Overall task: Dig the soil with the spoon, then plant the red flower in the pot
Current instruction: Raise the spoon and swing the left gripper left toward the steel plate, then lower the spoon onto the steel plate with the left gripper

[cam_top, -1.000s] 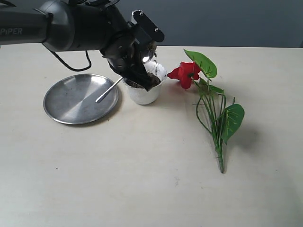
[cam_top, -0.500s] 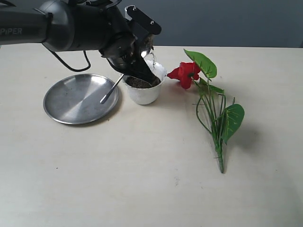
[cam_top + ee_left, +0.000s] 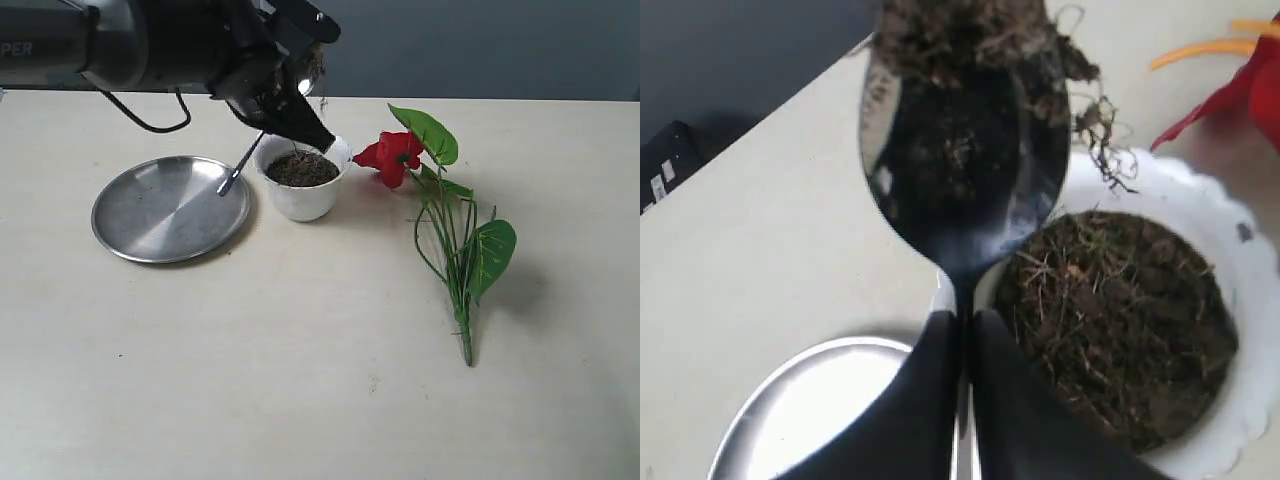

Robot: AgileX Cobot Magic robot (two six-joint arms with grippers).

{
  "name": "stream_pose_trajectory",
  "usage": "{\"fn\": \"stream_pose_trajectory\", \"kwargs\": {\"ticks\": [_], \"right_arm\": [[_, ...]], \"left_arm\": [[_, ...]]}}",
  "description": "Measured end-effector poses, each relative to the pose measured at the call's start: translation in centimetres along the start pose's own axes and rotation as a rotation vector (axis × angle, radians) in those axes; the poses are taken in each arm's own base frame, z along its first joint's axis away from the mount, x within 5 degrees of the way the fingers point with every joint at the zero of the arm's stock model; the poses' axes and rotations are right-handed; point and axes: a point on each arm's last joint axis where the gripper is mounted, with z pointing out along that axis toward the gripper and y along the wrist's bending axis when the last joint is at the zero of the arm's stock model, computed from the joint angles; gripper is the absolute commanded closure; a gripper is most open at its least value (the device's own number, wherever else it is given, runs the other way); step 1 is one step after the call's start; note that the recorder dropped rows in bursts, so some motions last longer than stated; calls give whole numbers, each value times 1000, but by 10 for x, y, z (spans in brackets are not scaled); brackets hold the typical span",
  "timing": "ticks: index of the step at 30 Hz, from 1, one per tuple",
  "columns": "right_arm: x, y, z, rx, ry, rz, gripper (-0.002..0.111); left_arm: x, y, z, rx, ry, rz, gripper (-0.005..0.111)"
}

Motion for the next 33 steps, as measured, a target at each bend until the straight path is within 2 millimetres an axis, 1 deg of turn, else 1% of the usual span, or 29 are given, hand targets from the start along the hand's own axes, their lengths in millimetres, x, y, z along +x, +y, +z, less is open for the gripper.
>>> {"fn": "stream_pose_trajectory", "kwargs": {"ticks": [1,3,7,9,11,14,18,26,33], "right_arm": [[0,0,0,0,0,0,108],[0,0,0,0,0,0,108],[0,0,0,0,0,0,108],[0,0,0,0,0,0,108],[0,0,0,0,0,0,108],[0,0,0,0,0,0,108],[0,0,0,0,0,0,108],[0,0,0,0,0,0,108],[0,0,0,0,0,0,108]], "left_arm": [[-3,2,-5,5,-13,-15,106],[-14,8,-21,6,-62,-37,106],[-28,20,-51,-6,-129,-63,106],[-30,26,-63,-21,-132,-75,106],[-31,32,-69,-43,-116,-82,106],[-24,47,-71,-99,-34,-109,106],[-10,67,-67,-142,90,-172,106],[8,92,-61,-60,230,-328,106],[19,114,-59,-40,285,-439,106]]}}
